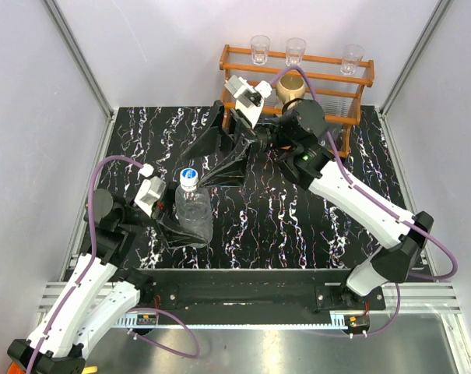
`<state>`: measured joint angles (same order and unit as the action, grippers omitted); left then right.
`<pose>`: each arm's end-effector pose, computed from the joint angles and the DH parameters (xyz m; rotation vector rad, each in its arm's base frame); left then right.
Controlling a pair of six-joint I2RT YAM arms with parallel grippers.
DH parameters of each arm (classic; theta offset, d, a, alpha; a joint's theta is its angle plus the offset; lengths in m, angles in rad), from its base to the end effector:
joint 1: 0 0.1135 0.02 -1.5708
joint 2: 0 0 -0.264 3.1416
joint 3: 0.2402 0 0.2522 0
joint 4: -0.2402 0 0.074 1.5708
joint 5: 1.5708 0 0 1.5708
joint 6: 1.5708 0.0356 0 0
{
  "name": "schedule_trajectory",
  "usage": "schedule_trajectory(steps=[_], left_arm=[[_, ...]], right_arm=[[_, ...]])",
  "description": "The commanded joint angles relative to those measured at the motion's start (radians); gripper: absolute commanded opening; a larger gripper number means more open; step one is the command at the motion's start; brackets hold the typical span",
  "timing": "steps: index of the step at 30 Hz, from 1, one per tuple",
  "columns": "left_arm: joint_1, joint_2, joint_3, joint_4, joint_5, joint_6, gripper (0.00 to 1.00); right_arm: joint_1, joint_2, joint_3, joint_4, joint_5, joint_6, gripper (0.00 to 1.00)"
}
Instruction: Screw on the bottle caps
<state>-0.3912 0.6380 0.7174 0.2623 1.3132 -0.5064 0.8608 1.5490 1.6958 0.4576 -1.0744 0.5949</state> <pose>0.1030 -0.0797 0.3778 1.1765 1.2090 -1.4916 0.1866 0.2651 0.5243 -1.2643 0.8451 1.7216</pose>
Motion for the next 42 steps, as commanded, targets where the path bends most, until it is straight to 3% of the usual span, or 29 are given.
schedule_trajectory(steps=[1,14,27,32,36,42], left_arm=[[-0.001,0.005,0.014,0.040,-0.005,0.022,0.51],[-0.001,0.003,-0.002,-0.018,-0.088,0.089,0.50],[0.006,0.000,0.007,-0.093,-0.153,0.155,0.48],[0.014,-0.003,0.016,-0.158,-0.268,0.196,0.48],[0.020,-0.009,0.024,-0.241,-0.409,0.273,0.46],[0.029,-0.011,0.030,-0.331,-0.670,0.350,0.45]], right_arm=[[-0.005,0.036,0.047,0.148,-0.081,0.135,0.78],[0.001,0.054,0.050,0.242,-0.093,0.213,0.59],[0.009,0.068,0.059,0.207,-0.094,0.201,0.37],[0.014,0.034,0.080,-0.104,-0.050,-0.015,0.30],[0.015,-0.009,0.120,-0.498,0.083,-0.309,0.22],[0.029,-0.063,0.127,-0.759,0.316,-0.518,0.11]])
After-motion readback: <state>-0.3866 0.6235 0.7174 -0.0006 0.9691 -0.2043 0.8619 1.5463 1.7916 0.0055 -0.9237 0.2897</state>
